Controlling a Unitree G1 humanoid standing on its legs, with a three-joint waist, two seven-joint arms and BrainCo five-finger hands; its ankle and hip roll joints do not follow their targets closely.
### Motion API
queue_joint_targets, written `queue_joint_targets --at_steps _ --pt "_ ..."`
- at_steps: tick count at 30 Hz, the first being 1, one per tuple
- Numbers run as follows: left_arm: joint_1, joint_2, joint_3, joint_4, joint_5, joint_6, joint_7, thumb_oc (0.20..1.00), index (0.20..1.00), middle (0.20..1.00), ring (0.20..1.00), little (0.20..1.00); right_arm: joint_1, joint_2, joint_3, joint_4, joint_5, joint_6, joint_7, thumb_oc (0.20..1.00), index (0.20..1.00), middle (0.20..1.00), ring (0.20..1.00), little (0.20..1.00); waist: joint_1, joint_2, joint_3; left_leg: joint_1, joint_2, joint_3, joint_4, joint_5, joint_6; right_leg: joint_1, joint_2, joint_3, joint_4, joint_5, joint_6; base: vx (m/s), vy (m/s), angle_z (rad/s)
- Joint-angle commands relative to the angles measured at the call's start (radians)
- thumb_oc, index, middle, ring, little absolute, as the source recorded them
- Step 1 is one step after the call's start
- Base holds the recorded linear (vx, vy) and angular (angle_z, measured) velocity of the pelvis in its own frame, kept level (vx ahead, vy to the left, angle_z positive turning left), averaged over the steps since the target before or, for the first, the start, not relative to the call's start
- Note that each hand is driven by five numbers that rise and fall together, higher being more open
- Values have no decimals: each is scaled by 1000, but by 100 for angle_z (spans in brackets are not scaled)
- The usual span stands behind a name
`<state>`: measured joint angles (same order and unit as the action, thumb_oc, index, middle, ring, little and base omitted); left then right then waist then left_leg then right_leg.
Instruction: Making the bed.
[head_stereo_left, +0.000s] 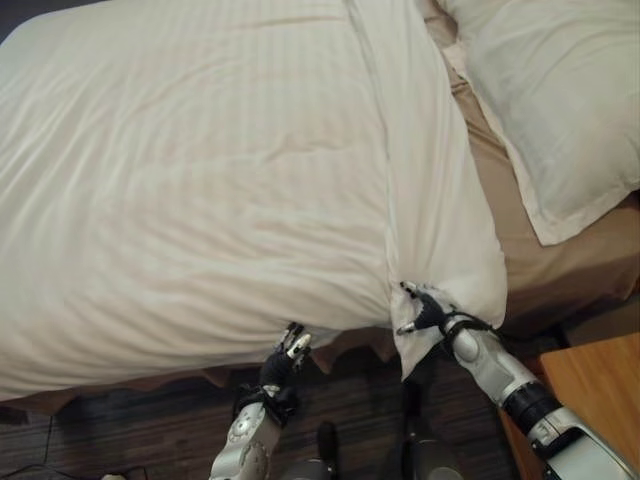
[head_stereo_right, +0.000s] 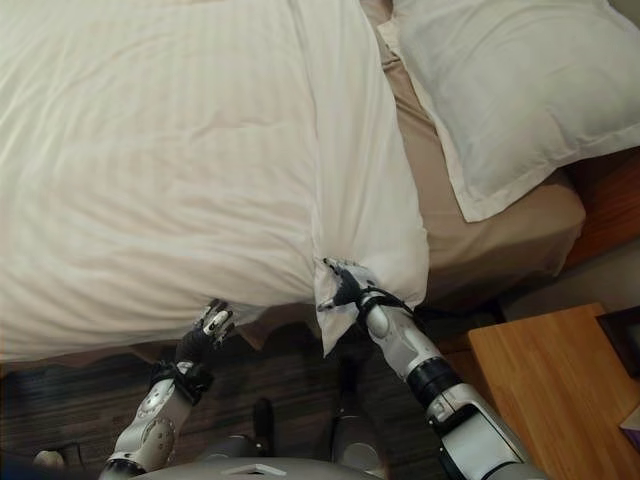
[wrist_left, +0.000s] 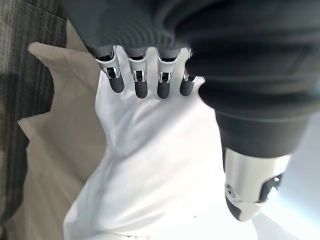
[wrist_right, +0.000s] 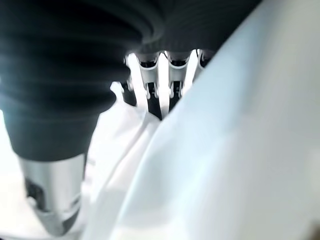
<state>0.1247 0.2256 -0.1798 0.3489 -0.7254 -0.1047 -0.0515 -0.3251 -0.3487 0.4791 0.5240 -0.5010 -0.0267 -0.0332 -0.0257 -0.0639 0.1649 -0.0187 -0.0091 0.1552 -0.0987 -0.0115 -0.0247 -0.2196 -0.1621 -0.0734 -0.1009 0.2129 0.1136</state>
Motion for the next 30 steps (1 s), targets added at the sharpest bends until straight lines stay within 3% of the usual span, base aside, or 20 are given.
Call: queue_joint_targets --at_steps 1,3,4,7,8,10,12,13,15,18,28,29,30 --pt "-34 24 24 -39 1 -30 -25 1000 1000 1000 1000 1000 103 -43 8 -4 113 28 76 1000 1000 1000 1000 1000 12 24 53 -56 -13 11 11 19 13 29 -45 60 68 -44 63 6 -7 5" --pt "-31 26 30 -36 5 -26 -27 1000 1000 1000 1000 1000 153 -83 -76 -128 260 14 74 1000 1000 1000 1000 1000 3 16 47 -54 -11 14 11 19 13 30 -43 60 66 -43 65 3 -10 4" --pt "-30 26 28 -37 5 -26 -27 1000 1000 1000 1000 1000 157 -85 -79 -133 261 16 76 1000 1000 1000 1000 1000 4 17 47 -54 -11 14 11 19 13 31 -43 60 66 -43 65 0 0 0" --pt "-23 26 24 -42 -6 -17 -46 1000 1000 1000 1000 1000 250 -208 -215 -438 528 -57 123 1000 1000 1000 1000 1000 -11 3 35 -52 -7 23 11 21 11 30 -40 64 64 -43 68 0 0 0" --pt "-23 26 24 -42 -6 -17 -46 1000 1000 1000 1000 1000 250 -208 -216 -439 528 -56 123 1000 1000 1000 1000 1000 -11 3 35 -52 -7 23 11 21 11 30 -40 64 64 -43 68 -9 -23 -6" --pt "-9 27 12 -61 -43 -8 -65 1000 1000 1000 1000 1000 311 -231 -296 -582 808 -87 172 1000 1000 1000 1000 1000 -18 -8 30 -51 -5 28 11 21 11 29 -37 65 60 -41 70 -12 -28 -7" --pt "-4 26 9 -63 -56 -8 -69 1000 1000 1000 1000 1000 326 -233 -309 -608 868 -99 188 1000 1000 1000 1000 1000 -19 -11 27 -50 -4 32 11 20 11 28 -35 66 58 -39 71 2 -15 -7" --pt "6 22 3 -69 -73 -8 -69 1000 1000 1000 1000 1000 334 -210 -333 -661 1001 -116 204 1000 1000 1000 1000 1000 -22 -15 20 -49 -1 40 11 19 11 27 -30 70 55 -35 72 0 -15 -20" --pt "8 23 0 -74 -76 -8 -68 1000 1000 1000 1000 1000 337 -200 -342 -681 1036 -120 207 1000 1000 1000 1000 1000 -23 -17 16 -49 0 44 11 19 10 27 -29 70 53 -35 73 1 -20 -21" --pt "15 23 -12 -80 -94 -8 -56 1000 1000 1000 1000 1000 291 -112 -311 -691 1271 -120 216 1000 1000 1000 1000 1000 -18 -18 2 -42 4 57 11 17 10 29 -24 70 47 -31 75 3 -20 -7" --pt "7 33 -55 -74 -113 11 -56 1000 1000 1000 1000 1000 48 20 -95 -510 1418 -59 190 1000 1000 1000 1000 1000 44 -5 -13 -24 7 64 11 15 6 57 -23 36 33 -27 72 1 -18 -4" --pt "4 33 -59 -73 -116 10 -55 1000 1000 1000 1000 1000 31 36 -87 -483 1432 -57 187 200 200 200 200 200 48 -3 -13 -23 8 64 11 16 6 60 -23 32 32 -28 72 6 -13 6" --pt "0 35 -64 -74 -118 8 -52 1000 1000 1000 1000 1000 13 49 -82 -455 1438 -61 171 200 200 200 200 200 52 1 -13 -22 8 63 11 16 5 62 -23 28 30 -29 71 3 -10 4"
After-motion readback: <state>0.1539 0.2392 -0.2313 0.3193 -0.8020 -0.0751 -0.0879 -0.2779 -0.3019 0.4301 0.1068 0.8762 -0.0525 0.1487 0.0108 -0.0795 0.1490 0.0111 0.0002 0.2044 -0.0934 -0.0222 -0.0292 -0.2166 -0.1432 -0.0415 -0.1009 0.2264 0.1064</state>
